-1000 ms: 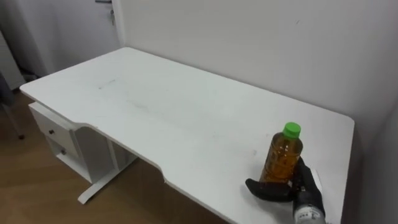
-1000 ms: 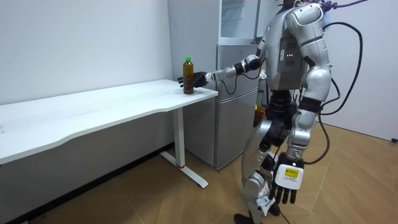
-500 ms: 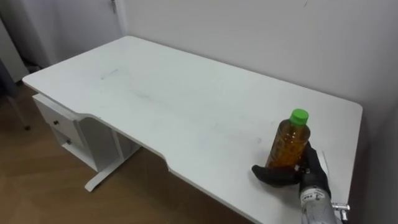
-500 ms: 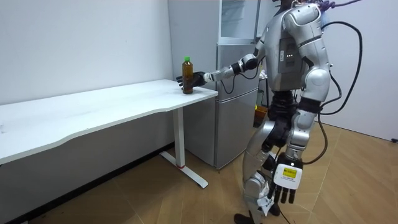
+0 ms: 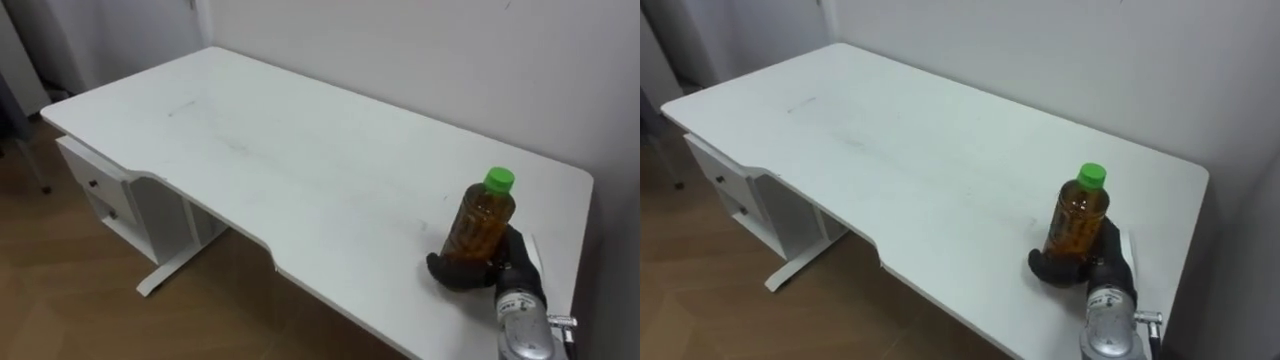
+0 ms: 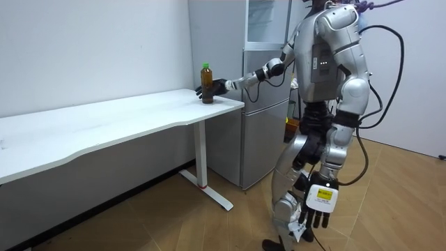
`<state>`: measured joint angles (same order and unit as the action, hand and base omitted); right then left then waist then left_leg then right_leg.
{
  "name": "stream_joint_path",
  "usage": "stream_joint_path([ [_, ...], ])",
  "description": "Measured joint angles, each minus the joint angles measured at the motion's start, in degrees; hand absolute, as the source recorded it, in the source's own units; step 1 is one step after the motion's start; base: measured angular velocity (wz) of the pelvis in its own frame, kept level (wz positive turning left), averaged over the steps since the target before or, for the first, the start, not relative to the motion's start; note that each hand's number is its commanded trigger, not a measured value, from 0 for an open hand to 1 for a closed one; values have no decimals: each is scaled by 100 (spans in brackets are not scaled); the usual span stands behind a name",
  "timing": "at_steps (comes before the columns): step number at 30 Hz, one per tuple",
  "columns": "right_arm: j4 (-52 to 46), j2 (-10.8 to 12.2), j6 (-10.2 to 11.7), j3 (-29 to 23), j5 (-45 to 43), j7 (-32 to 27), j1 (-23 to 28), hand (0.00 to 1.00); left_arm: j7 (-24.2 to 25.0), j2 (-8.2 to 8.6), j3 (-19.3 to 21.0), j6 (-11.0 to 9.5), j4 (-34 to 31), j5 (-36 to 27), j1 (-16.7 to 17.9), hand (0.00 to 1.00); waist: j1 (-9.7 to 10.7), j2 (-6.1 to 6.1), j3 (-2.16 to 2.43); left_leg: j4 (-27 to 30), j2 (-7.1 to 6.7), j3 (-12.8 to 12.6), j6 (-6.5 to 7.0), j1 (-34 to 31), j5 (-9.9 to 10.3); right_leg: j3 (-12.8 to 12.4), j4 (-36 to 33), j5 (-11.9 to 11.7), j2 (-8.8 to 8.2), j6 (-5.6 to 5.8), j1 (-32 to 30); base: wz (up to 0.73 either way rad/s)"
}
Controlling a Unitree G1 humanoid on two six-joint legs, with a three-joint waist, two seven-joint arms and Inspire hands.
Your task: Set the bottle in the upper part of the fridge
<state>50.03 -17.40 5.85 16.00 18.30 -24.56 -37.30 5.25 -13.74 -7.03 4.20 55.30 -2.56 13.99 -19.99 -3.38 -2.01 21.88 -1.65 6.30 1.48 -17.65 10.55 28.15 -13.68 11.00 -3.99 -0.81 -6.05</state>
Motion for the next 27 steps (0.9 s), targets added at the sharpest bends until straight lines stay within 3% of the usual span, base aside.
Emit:
stream_joint_path([
  [2, 45, -117, 2, 5, 6, 92, -12, 100, 1, -3, 4, -2, 10, -20, -4, 0, -52, 1, 0, -34, 1, -12, 0, 17, 0, -26, -1, 0, 2, 0, -5, -4],
  [8, 178, -166, -46, -46, 288, 298, -174, 100, 0, -3, 5, -62, 215, -53, -5, 0, -53, 17, -11, -20, 3, -57, 0, 34, 1, -43, -1, -2, -14, 3, -5, -1],
  [14, 170, -293, -45, -165, 525, 475, -174, 100, 9, -9, 15, -72, 288, -239, 11, 0, -29, 107, -53, -46, -3, -47, 4, 27, 4, -40, -19, 0, -35, 8, -4, 0],
  [21, -296, -294, -347, -158, 520, 606, -81, 100, 33, -11, 43, -76, 232, -223, 32, 0, 90, 131, -38, -37, 13, -134, 7, 67, 1, -82, -106, 3, -70, 11, -50, -6],
  [26, -1533, -288, -354, -119, 481, 698, 351, 100, 5, -43, 56, -162, 150, -226, 93, 0, 266, 119, -11, -127, 4, -271, 27, 319, -11, -193, -116, 5, -101, 24, 97, -10],
  [27, -1713, -288, -354, -117, 481, 708, 449, 100, 1, -43, 67, -169, 146, -221, 105, 0, 280, 114, 15, -141, 5, -298, 28, 354, -11, -209, -113, 8, -98, 30, 124, -12],
])
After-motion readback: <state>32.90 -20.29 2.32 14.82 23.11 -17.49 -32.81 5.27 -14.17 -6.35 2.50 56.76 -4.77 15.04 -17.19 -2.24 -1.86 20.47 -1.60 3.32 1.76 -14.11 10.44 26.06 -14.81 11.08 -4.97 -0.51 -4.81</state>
